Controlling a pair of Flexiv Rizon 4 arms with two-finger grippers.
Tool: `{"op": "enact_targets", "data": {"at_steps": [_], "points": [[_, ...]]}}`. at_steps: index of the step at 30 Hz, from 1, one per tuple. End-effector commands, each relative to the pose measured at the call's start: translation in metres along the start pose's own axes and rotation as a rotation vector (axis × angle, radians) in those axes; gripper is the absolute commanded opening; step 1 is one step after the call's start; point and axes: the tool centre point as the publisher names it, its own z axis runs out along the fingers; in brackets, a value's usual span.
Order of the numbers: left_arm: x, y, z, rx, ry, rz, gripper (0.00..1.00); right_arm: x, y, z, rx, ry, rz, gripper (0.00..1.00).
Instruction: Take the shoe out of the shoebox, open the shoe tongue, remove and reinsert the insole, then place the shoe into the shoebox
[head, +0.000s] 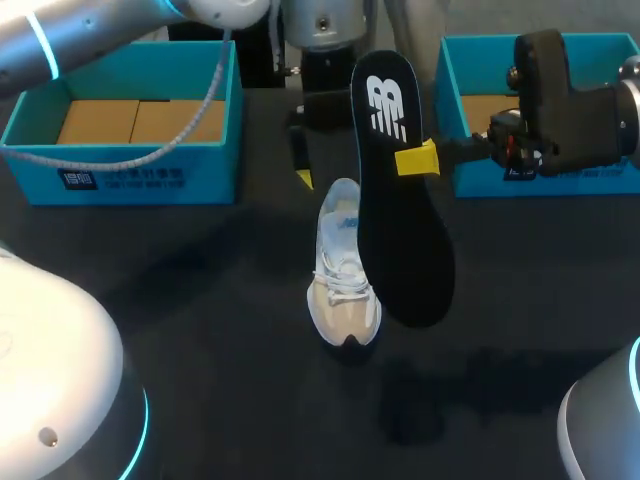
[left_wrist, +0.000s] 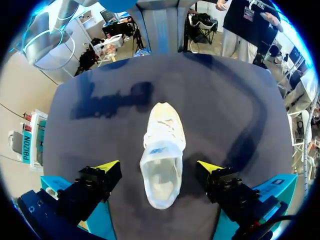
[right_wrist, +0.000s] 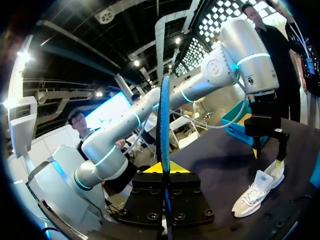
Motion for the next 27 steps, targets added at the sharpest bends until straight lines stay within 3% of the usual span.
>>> {"op": "enact_targets", "data": {"at_steps": [1,4,6,10,14,27], "points": [[0.004,-0.002,0.002,-0.007,-0.078,0.002,1.0,-0.002,0.001,0.003,0.002,0.0,0.001,0.0],[0.004,-0.002,0.002,-0.007,-0.078,0.002,1.0,-0.002,0.001,0.003,0.002,0.0,0.001,0.0],[0.005,-0.006,0.001,-0.042,-0.147,0.015,1.0,-0.002,0.001,0.003,0.002,0.0,0.001,0.0],[0.006,-0.01,-0.011,-0.079,-0.328,0.001,1.0,-0.022,0.009,0.002,0.012,0.028,0.062,0.0],[0.011,-0.013,-0.025,-0.097,-0.442,0.01,1.0,-0.034,0.021,-0.001,0.004,0.052,0.104,0.0],[0.021,-0.017,-0.05,-0.091,-0.682,0.016,1.0,-0.069,0.04,-0.04,-0.024,0.046,0.196,0.0]]}}
